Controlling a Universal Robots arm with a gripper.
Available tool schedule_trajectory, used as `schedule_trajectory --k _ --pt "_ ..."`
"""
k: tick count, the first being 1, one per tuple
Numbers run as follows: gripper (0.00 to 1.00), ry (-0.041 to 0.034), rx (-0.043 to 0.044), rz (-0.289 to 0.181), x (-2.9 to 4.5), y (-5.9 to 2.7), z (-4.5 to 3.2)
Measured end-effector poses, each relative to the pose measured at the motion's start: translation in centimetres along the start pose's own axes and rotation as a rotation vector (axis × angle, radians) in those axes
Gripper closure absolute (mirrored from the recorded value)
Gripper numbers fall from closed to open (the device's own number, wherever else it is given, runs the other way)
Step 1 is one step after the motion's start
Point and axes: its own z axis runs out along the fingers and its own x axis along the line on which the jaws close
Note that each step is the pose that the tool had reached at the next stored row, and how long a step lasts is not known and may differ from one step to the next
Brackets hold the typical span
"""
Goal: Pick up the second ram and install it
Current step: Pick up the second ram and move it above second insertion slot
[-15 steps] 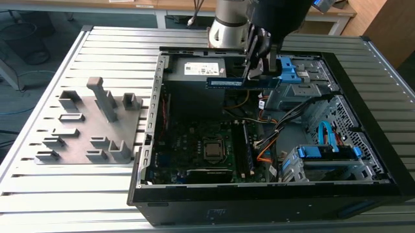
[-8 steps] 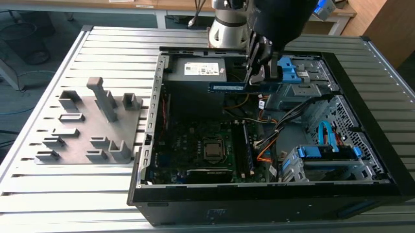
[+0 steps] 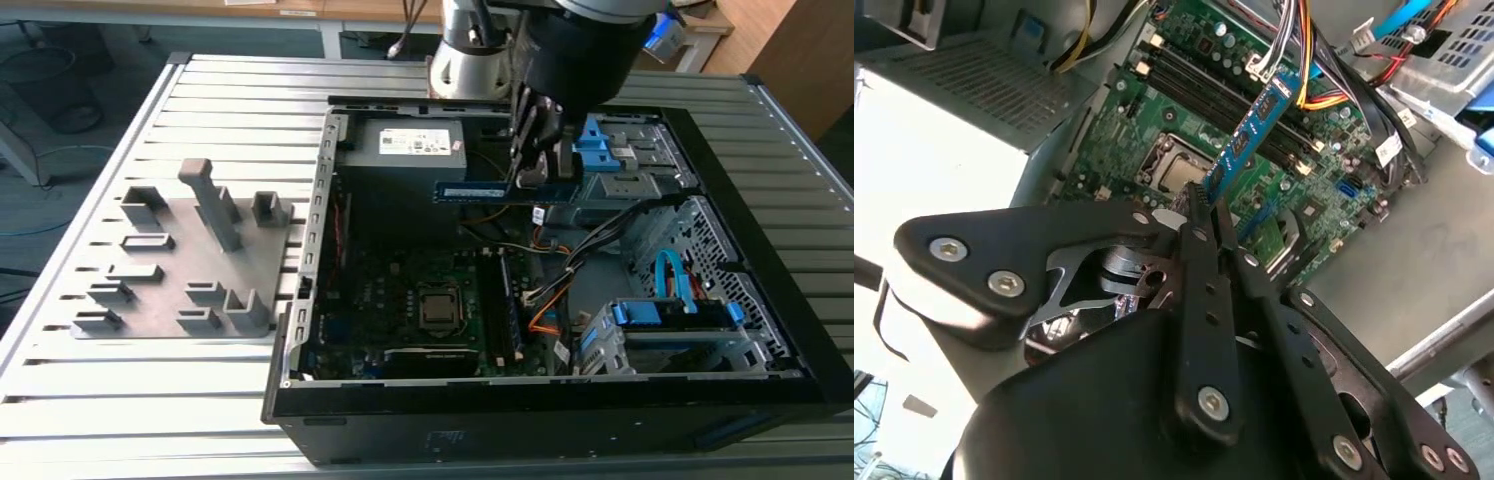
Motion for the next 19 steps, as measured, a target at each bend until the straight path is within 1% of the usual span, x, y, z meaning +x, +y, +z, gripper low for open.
schedule_trajectory --k 5,6,8,9,11,12,15,17,19 --pt "0.86 0.0000 0.0000 0.000 0.05 -0.34 0.88" --pt "0.86 0.0002 -0.0001 0.000 0.10 -0.73 1.87" --pt "0.86 0.0001 0.0000 0.000 0.12 -0.87 2.21" --pt "0.86 0.0001 0.0000 0.000 0.21 -1.50 3.86" --pt "0.86 0.0003 -0.0001 0.000 0.35 -1.53 4.20" --pt "0.86 0.0006 -0.0002 0.000 0.60 -1.54 4.35" --pt "0.86 0.0003 -0.0001 0.000 1.80 -1.42 4.69" --pt "0.86 -0.0001 0.0001 0.000 2.41 -1.04 4.92" --pt "0.86 -0.0001 0.0000 0.000 2.61 -0.19 5.21"
